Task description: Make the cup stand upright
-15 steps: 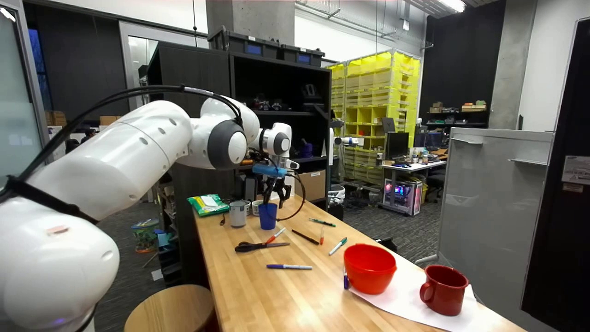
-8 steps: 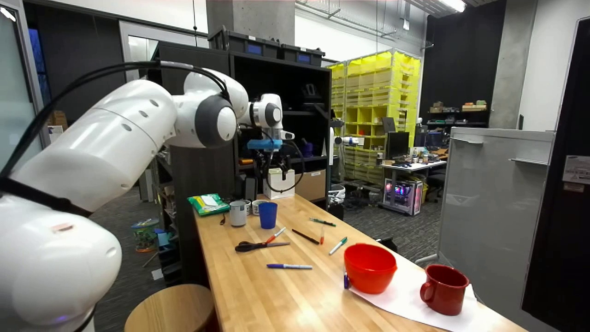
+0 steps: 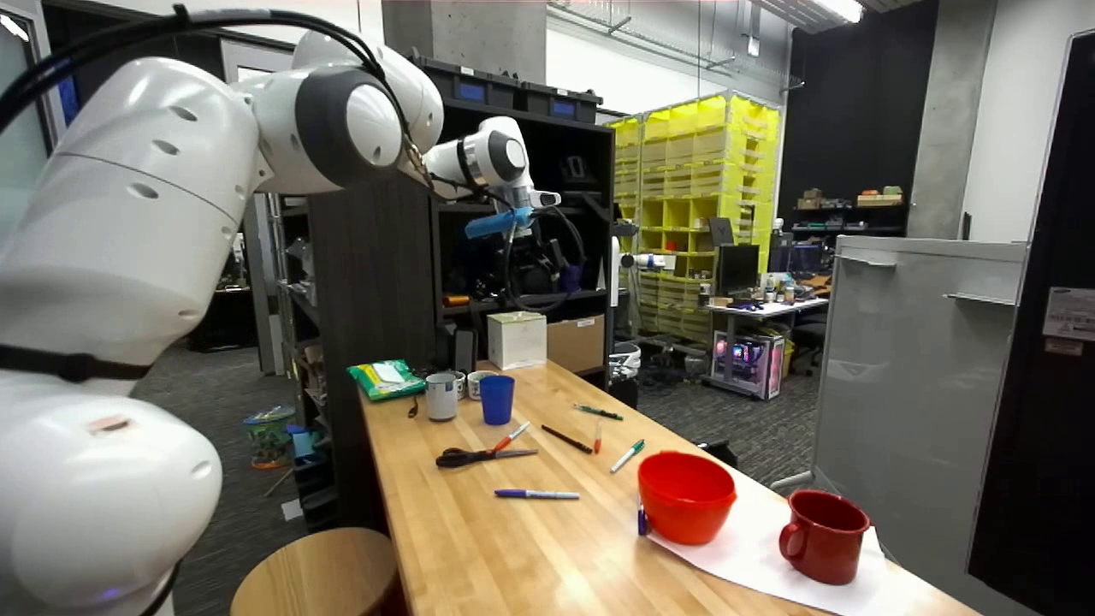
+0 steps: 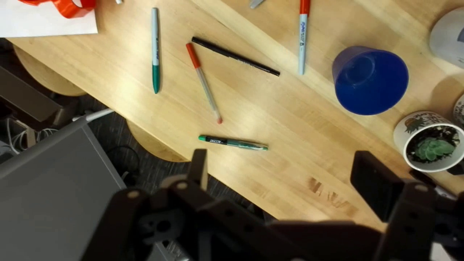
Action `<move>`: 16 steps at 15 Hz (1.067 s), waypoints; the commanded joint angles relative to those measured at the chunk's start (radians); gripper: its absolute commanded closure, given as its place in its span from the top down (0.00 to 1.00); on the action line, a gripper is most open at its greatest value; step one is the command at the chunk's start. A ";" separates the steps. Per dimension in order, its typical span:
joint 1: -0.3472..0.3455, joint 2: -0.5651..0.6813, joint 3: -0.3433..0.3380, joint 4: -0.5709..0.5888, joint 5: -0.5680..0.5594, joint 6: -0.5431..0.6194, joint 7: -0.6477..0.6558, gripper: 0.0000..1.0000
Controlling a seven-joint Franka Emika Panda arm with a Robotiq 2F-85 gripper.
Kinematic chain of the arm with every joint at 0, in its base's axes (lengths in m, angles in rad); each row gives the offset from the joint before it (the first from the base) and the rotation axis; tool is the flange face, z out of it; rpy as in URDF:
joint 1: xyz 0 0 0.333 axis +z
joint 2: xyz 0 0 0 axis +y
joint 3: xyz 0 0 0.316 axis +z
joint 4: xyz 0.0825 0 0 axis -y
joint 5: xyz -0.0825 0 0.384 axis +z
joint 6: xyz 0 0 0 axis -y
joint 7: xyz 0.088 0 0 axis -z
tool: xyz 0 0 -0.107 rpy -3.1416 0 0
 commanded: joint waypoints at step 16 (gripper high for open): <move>-0.142 -0.297 0.007 -0.690 0.032 0.471 -0.019 1.00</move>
